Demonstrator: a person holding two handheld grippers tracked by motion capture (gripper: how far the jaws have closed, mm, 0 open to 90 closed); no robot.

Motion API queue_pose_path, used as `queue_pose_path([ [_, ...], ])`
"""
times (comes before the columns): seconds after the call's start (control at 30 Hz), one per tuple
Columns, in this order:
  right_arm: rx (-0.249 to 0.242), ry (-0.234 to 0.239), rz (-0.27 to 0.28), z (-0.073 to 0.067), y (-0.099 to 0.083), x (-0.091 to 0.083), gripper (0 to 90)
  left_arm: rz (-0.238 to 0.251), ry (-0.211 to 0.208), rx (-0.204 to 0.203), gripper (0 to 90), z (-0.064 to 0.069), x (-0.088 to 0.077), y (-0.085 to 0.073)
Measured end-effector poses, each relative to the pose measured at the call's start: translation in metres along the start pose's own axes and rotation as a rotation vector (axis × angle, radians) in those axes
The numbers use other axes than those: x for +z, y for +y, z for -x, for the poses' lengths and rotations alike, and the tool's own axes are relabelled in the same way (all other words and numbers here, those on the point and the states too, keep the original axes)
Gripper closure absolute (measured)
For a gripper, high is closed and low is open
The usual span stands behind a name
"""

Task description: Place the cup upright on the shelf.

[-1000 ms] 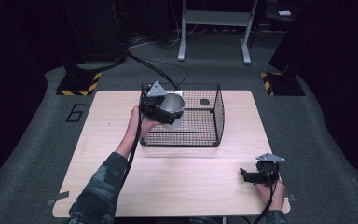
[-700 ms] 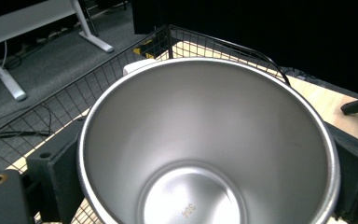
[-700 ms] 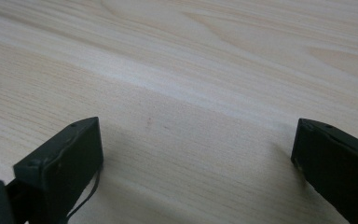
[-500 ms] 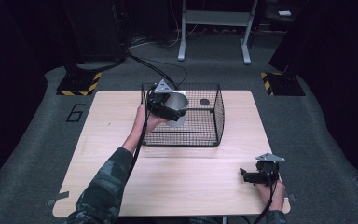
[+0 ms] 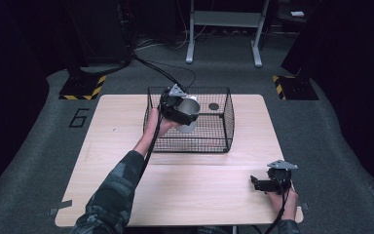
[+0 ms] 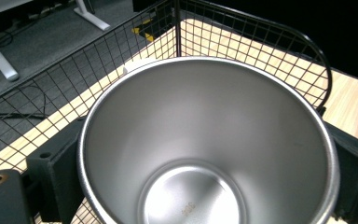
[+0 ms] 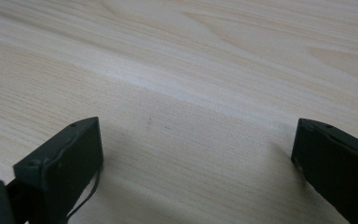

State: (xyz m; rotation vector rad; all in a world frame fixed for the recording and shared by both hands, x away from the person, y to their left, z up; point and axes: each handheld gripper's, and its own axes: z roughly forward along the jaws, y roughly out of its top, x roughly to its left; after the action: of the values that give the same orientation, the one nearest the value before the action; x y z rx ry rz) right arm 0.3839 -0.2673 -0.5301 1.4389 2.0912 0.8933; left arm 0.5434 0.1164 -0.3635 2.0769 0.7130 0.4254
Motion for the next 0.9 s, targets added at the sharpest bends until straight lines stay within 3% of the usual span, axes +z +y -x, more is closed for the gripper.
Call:
queue_pose_path([
  [0.43,-0.004,0.002,-0.002,0.000,0.000,0.000,1.6,-0.056,0.004,-0.008,6.6,-0.005,0.024,-0.004],
  [0.9,-0.004,0.001,-0.001,0.000,0.000,0.000,1.7,-0.092,0.011,-0.017,6.6,-0.012,0.038,-0.009],
])
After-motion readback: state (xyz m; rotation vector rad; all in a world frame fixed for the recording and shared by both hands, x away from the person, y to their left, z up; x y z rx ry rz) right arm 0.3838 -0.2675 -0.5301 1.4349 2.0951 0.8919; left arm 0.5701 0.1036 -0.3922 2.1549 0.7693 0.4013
